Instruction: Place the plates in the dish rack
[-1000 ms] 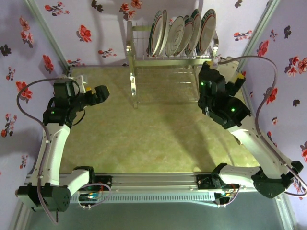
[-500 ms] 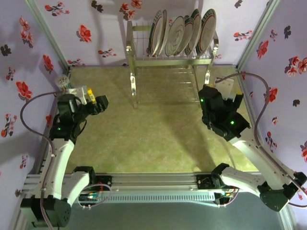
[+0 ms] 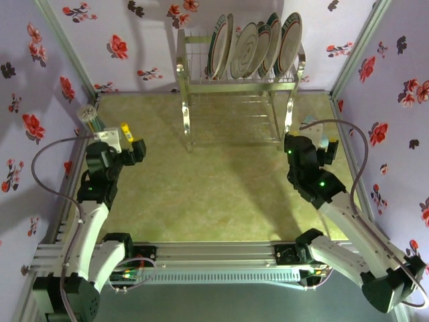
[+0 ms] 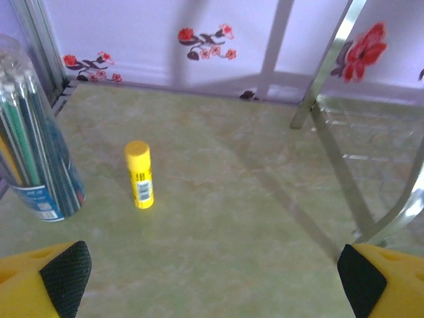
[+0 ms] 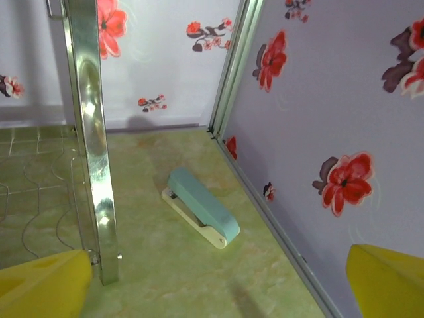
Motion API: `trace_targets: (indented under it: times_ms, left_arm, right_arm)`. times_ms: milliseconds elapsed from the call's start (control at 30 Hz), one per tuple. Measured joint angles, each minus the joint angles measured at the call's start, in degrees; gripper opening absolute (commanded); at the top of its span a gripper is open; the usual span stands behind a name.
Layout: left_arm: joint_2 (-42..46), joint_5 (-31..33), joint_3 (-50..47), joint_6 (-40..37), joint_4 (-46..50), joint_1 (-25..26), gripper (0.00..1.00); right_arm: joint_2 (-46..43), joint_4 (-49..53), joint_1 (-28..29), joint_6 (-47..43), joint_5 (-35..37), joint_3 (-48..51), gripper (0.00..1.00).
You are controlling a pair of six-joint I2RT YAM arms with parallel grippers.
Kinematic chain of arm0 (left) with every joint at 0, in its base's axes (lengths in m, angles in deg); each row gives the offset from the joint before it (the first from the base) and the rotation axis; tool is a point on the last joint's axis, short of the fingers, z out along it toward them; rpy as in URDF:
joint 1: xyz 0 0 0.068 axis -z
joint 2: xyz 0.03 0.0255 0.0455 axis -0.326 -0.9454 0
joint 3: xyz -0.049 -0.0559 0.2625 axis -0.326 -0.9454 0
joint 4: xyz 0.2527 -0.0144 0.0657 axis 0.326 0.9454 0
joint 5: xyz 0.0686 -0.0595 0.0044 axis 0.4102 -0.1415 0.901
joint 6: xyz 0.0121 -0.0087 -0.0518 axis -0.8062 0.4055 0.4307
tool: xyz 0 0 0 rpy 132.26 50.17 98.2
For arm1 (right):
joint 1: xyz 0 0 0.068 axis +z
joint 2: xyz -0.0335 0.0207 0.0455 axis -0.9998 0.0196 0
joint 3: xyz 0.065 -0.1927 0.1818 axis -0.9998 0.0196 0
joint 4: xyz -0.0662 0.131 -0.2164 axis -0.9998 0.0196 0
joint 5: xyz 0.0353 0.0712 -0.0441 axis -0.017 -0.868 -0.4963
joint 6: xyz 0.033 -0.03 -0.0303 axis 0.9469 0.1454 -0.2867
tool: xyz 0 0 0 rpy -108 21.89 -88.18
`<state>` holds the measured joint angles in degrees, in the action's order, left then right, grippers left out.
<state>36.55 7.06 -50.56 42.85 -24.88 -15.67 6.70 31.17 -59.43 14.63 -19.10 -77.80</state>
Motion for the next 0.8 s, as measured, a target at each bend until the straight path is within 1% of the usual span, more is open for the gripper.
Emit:
trace_targets:
  times_ms: [167,233,300,367,633,800]
  left_arm:
    - [0.4,1.2,-12.3,-4.0,-12.9,0.0,1.00]
    - [0.4,1.9,-15.0,-4.6,-15.1,0.0,1.00]
    - [0.3,2.6,-15.9,-5.3,-17.0,0.0,1.00]
    - [0.3,3.3,-16.1,-5.7,-19.3,0.0,1.00]
    - [-0.6,5.0,-16.7,-6.3,-23.9,-0.5,1.00]
    - [-1.5,5.4,-17.8,-6.1,-25.1,-2.3,1.00]
  right_arm:
    - [-0.6,-6.6,-3.7,-2.0,-5.2,6.3,0.99]
    - [-1.0,-10.3,-4.8,-3.2,-7.4,9.7,0.99]
    - [-1.3,-14.3,-6.2,-4.4,-9.7,13.3,0.99]
    - [-1.0,-15.8,-7.6,-4.9,-11.4,15.2,0.99]
    - [0.2,-20.5,-12.9,-5.4,-16.3,16.7,0.99]
    - [1.6,-22.4,-17.3,-5.3,-19.0,18.7,0.99]
